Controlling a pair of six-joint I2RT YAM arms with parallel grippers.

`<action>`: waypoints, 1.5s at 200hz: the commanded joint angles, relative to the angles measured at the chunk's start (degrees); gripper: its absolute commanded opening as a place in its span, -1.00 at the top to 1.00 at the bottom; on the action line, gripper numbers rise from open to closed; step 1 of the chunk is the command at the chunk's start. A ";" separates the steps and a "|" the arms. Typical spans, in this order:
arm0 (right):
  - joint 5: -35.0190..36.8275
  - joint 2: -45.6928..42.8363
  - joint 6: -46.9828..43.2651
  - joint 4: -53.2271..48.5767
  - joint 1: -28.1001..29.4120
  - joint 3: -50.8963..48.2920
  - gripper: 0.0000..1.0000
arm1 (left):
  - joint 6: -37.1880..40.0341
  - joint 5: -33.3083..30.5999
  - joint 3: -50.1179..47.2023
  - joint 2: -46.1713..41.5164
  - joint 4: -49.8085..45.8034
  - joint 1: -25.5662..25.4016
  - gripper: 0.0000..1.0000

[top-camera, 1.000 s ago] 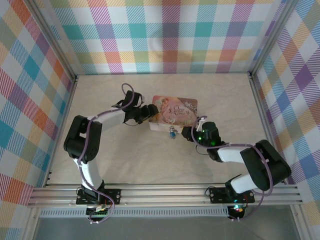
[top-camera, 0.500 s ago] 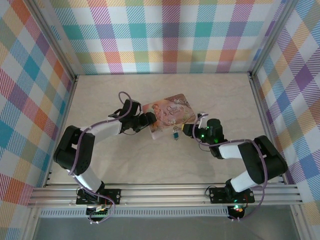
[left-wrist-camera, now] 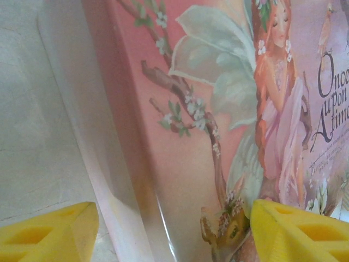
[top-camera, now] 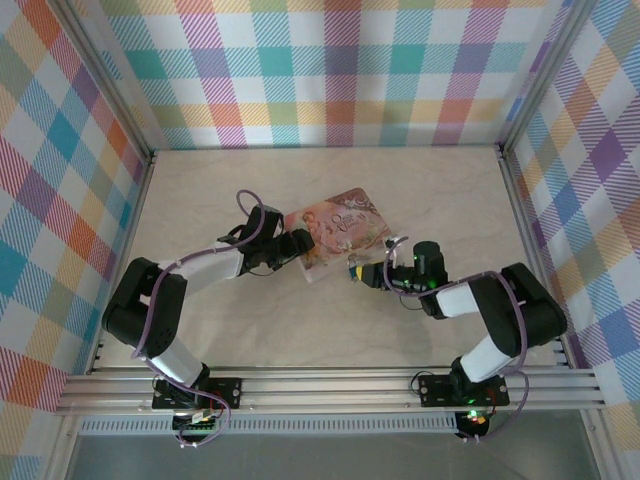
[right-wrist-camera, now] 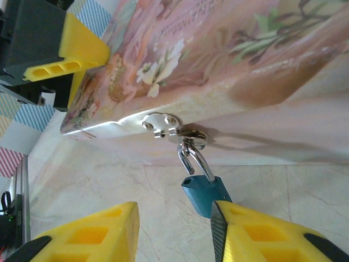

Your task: Unlock a padlock with a key

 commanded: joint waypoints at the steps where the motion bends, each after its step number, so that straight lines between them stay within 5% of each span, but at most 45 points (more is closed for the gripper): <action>1: -3.17 2.45 -1.73 3.49 0.17 1.44 0.21 | 0.20 -0.96 -2.98 1.10 -7.60 -1.51 -0.45; 185: -3.27 11.23 -2.13 6.03 1.60 4.86 0.30 | -0.05 -0.93 -2.77 1.57 -7.52 -1.83 -0.45; 273: 0.16 10.02 -0.99 6.46 1.94 3.84 0.79 | -0.11 -1.40 -2.86 0.90 -8.05 -1.94 -0.44; 300: 1.06 8.57 -0.76 6.48 1.96 3.04 0.79 | 0.13 -1.90 -3.05 0.24 -8.70 -2.11 -0.44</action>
